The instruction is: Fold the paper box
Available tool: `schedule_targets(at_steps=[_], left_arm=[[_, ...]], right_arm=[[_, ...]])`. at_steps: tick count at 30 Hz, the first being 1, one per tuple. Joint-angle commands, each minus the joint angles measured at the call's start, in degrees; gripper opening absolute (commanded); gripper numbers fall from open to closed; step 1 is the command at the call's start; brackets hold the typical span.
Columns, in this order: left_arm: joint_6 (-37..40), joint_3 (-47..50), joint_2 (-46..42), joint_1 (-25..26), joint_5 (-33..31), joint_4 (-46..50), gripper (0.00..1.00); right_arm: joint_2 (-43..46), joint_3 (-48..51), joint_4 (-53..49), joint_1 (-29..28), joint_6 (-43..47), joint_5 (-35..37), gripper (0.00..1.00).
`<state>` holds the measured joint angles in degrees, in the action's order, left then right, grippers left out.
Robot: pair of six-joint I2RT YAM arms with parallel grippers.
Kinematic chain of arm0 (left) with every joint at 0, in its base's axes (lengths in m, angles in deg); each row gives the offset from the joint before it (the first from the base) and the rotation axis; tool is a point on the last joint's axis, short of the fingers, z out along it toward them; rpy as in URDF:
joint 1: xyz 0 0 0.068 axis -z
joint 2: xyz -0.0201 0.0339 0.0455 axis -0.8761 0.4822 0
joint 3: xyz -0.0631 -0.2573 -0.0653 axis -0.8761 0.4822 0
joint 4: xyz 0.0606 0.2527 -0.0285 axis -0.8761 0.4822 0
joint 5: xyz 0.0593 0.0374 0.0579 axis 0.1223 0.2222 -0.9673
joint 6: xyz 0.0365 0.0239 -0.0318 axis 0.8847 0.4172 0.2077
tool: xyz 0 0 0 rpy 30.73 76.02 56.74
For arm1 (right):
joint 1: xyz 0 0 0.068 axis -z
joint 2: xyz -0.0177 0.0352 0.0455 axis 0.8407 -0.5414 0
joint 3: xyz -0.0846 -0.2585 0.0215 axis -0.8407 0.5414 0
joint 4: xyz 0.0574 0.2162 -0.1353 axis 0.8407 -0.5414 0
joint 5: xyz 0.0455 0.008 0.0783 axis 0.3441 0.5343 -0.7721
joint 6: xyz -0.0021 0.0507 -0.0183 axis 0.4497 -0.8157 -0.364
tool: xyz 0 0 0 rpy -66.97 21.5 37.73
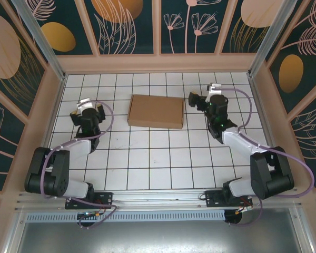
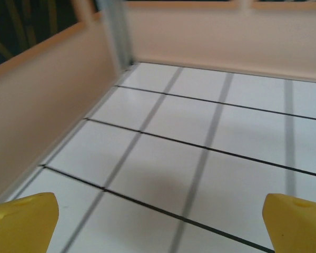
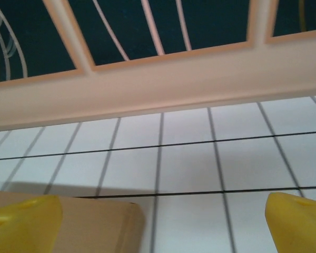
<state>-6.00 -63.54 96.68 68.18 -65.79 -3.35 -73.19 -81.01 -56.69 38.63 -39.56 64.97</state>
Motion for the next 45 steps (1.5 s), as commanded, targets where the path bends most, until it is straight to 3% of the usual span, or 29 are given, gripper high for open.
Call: schedule_targets(at_steps=[1,4,7,9,11,14,17,27,28,31,33,34,36,40,45], left_arm=[[0.0,2.5,2.8,-2.4,1.0,-11.2,0.98],[-0.9,9.1,3.4,-2.7,0.8,-23.0,0.99],[-0.3,11.4,2.4,-3.7,5.4,-25.8,0.99],[2.5,15.5,2.6,-3.7,12.6,-33.4,0.99],[4.1,18.6,4.3,-3.7,15.9,-40.1,0.99],[3.9,15.8,4.7,-4.3,18.6,-35.3,0.99],[3.7,15.7,4.8,-4.9,19.6,-35.2,0.99],[3.7,15.6,4.9,-4.9,19.6,-35.2,0.99],[3.7,15.5,5.0,-4.9,19.7,-34.9,0.99],[3.6,15.3,5.0,-5.0,19.9,-34.6,0.99],[3.6,15.2,5.0,-5.2,20.1,-34.4,0.99],[3.5,15.1,5.0,-5.2,20.3,-34.4,0.99],[3.4,14.9,5.1,-5.7,21.3,-33.9,0.99],[3.2,14.8,5.1,-6.1,22.1,-33.6,0.99],[3.1,14.7,5.1,-6.1,22.2,-33.5,0.99]], right_arm=[[1.5,5.9,12.3,0.8,5.5,3.6,0.99],[0.7,10.8,17.7,3.4,5.6,5.7,0.99],[-1.6,15.5,25.6,5.8,7.4,9.2,0.99],[-2.6,17.5,30.2,7.2,9.5,9.7,0.99],[-2.7,16.6,28.6,9.0,8.2,8.4,0.99],[-2.8,15.4,25.9,11.9,5.8,4.3,0.99],[-1.1,17.6,27.9,12.8,3.8,7.4,0.99],[0.8,22.4,32.5,14.1,10.0,1.7,0.99],[0.6,21.7,29.2,14.8,9.0,0.9,0.99],[-4.4,28.2,43.1,18.6,5.1,-2.8,0.99],[-13.3,34.9,64.7,22.1,2.8,-7.9,0.99],[-14.4,36.5,69.5,23.3,2.0,-9.9,0.99],[-10.6,33.6,57.3,24.0,2.6,-14.1,0.99],[-11.6,26.6,46.2,22.0,5.9,-16.0,0.99],[-11.6,26.6,46.3,20.9,6.0,-12.3,0.99]])
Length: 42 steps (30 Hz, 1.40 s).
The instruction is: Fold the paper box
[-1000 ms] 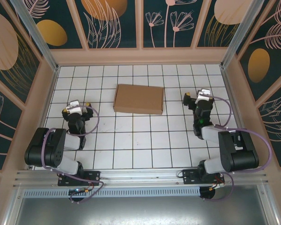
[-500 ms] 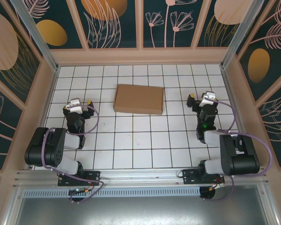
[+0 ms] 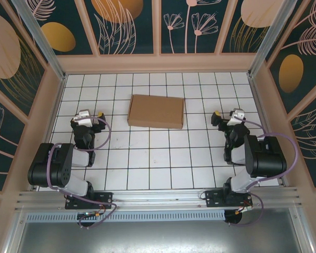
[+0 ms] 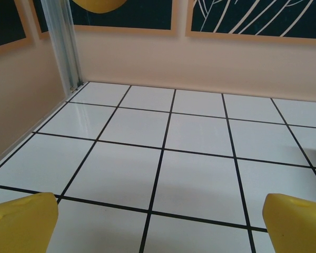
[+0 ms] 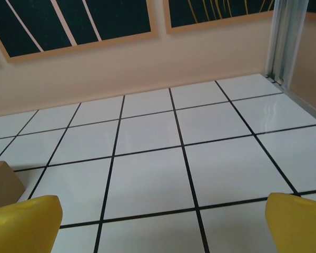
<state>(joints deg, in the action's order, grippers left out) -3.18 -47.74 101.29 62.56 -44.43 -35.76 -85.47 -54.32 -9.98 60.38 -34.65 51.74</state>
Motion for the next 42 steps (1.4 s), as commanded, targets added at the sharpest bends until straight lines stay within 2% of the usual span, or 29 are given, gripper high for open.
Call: schedule_targets(at_steps=[1,8,12,13,14,15,17,42], left_arm=[[0.3,-1.0,0.4,-0.5,0.8,-1.2,0.99],[0.3,-0.3,0.0,-0.5,0.8,-2.1,0.99],[0.3,-0.6,0.2,-0.5,1.0,-1.8,0.99],[0.4,-0.8,0.3,-0.5,1.0,-1.6,0.99],[0.3,-0.9,0.4,-0.5,1.0,-1.5,0.99],[0.4,-0.8,0.3,-0.5,1.0,-1.5,0.99],[0.4,-0.9,0.3,-0.5,1.0,-1.5,0.99],[0.3,-0.4,0.0,-0.7,1.3,-1.9,0.99]], right_arm=[[0.6,0.1,-0.3,-1.1,1.2,1.4,0.99],[0.6,1.1,1.9,-2.4,1.6,4.5,0.99],[0.6,2.0,3.4,-2.0,-1.1,11.1,0.99],[0.5,1.9,3.2,-1.9,-0.8,10.2,0.99],[0.5,1.2,2.0,-1.4,0.2,6.5,0.99],[0.6,-0.3,-1.0,-0.3,1.3,-0.7,0.99],[0.5,0.1,0.2,1.1,0.5,-4.0,0.99],[0.6,0.5,0.5,1.5,0.4,-4.8,0.99]])
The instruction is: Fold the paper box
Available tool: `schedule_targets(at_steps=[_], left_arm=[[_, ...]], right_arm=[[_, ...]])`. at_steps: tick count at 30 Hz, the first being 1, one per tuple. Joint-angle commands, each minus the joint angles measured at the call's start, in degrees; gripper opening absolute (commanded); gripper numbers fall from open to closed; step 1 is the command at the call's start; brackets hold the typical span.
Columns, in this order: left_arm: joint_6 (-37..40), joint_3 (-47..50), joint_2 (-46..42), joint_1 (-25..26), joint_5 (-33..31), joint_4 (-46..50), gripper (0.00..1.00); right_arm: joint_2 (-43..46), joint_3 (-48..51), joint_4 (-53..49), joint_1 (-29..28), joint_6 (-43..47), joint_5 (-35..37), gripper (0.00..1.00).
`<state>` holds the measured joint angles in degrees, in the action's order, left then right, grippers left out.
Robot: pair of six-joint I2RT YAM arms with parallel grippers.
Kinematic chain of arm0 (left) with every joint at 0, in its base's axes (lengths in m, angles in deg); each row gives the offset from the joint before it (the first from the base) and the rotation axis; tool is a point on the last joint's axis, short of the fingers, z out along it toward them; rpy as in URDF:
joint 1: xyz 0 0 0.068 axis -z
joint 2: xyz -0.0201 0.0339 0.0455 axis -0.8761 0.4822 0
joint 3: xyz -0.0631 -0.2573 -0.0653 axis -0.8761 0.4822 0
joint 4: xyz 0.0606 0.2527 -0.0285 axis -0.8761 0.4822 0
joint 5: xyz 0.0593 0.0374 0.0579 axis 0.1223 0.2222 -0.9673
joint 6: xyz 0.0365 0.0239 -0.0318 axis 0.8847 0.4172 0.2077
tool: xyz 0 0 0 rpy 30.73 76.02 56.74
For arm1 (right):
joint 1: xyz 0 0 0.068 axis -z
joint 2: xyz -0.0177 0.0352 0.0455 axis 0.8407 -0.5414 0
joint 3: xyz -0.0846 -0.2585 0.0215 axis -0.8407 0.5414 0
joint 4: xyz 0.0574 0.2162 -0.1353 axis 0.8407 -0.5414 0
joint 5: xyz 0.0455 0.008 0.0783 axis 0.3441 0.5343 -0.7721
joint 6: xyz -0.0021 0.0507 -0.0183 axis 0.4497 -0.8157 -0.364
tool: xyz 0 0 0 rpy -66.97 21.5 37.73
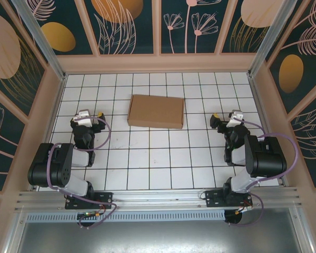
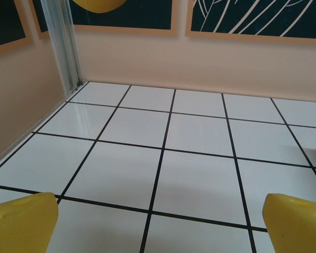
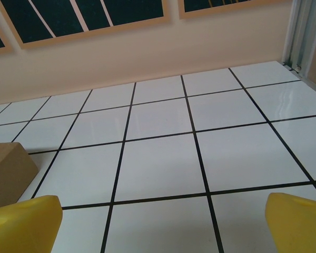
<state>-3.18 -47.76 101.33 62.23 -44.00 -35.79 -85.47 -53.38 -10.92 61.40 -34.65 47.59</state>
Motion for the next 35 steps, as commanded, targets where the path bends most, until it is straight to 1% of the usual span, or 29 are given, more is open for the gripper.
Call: schedule_targets(at_steps=[1,31,35], left_arm=[[0.3,-0.4,-0.1,-0.4,0.9,-2.0,0.99],[0.3,-1.1,0.4,-0.4,1.0,-1.0,0.99],[0.4,-0.3,0.0,-0.4,1.0,-2.0,0.99]], right_arm=[[0.6,-0.5,1.5,0.5,0.4,-0.7,0.99],[0.5,-0.3,2.0,0.8,0.2,-1.4,0.99],[0.5,-0.3,1.9,0.8,0.2,-1.4,0.99]])
